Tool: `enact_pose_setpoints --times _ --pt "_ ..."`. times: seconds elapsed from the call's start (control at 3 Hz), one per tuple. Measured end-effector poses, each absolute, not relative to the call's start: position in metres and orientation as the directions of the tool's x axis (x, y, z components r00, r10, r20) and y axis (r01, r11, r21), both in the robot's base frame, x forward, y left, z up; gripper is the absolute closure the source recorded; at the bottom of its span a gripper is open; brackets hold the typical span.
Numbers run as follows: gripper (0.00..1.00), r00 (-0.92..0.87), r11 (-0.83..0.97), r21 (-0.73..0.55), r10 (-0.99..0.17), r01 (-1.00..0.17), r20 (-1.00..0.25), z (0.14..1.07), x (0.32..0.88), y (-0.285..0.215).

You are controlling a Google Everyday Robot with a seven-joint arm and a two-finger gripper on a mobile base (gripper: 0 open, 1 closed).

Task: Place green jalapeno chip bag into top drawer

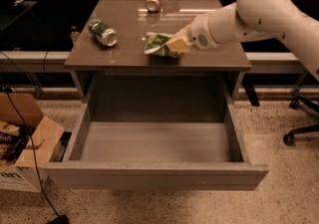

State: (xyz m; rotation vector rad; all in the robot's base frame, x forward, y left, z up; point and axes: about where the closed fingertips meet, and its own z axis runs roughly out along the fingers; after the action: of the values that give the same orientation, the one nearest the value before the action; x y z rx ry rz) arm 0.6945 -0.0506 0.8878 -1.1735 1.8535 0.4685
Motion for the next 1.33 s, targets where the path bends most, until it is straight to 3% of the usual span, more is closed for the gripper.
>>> enact_pose_setpoints --times 0.67,1.33 --pt "1.0 -0.117 0.386 -0.116 -0.53 -0.915 -0.84 0.917 0.601 -0.098" --pt "1.0 -0.277 0.392 0.028 -0.595 -0.919 -0.755 0.887 0.51 -0.136"
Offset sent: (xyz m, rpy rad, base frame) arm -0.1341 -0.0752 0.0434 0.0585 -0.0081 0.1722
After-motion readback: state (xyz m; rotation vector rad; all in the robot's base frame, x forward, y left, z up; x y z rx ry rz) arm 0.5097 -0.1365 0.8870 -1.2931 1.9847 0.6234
